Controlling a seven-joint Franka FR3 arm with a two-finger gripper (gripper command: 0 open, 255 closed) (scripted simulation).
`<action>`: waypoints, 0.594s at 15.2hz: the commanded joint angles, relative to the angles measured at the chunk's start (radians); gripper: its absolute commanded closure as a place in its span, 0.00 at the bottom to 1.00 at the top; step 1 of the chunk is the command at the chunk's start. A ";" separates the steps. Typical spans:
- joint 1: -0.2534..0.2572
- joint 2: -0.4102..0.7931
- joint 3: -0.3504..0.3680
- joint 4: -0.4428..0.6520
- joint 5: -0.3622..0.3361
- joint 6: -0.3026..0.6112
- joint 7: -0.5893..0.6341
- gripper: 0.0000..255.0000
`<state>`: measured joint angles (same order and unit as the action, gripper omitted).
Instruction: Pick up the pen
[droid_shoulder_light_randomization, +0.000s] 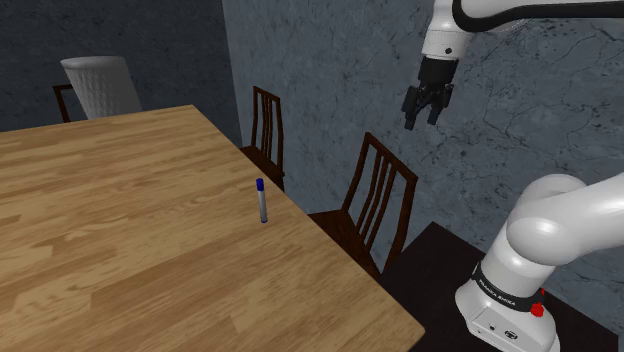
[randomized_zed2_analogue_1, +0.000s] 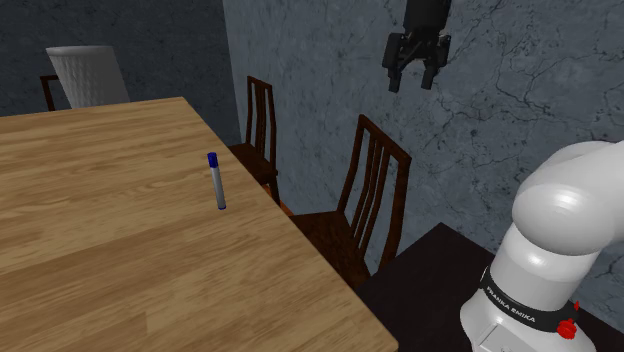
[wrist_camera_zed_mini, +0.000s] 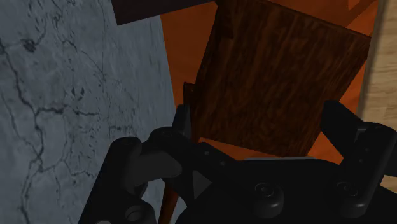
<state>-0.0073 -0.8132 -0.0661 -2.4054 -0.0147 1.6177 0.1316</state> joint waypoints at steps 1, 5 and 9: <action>0.000 0.000 0.000 0.000 0.000 0.000 0.000 0.00; 0.026 0.081 0.081 0.017 0.057 0.047 0.106 0.00; 0.048 0.180 0.159 0.056 0.105 0.095 0.207 0.00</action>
<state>0.0373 -0.6647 0.0777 -2.3711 0.0812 1.7047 0.3162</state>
